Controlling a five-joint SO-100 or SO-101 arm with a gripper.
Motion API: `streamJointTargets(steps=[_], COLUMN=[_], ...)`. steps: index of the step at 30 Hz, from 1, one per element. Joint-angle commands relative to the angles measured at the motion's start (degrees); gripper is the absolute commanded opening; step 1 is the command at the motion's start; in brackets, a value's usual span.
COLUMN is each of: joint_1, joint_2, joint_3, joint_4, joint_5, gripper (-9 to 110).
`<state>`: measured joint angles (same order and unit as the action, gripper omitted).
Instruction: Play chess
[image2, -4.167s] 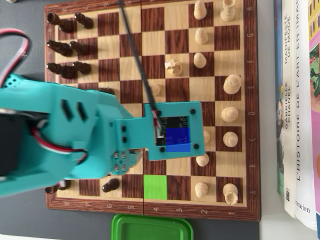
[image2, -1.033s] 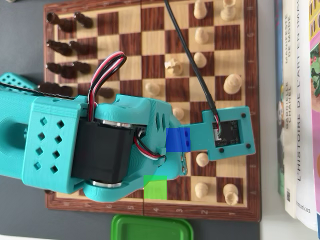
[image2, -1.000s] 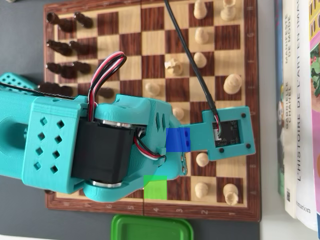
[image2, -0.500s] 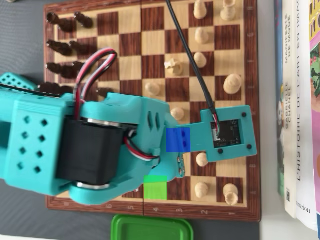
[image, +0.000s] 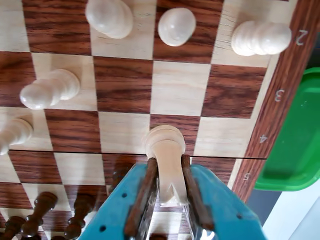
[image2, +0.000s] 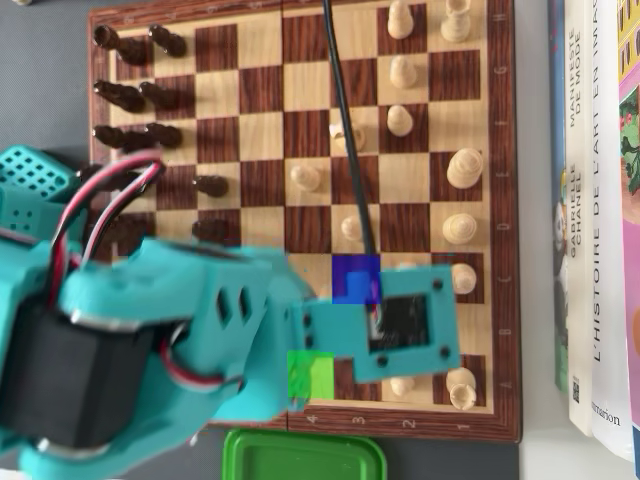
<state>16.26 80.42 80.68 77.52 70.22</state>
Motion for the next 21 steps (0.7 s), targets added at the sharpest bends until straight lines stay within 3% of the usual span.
streamJointTargets(steps=[1, 21], joint_1=[2.9, 9.4], joint_2=[3.3, -3.5], joint_3=[-0.4, -1.1], joint_4=[-0.5, -1.0], joint_5=[-1.7, -6.3], gripper=[4, 4])
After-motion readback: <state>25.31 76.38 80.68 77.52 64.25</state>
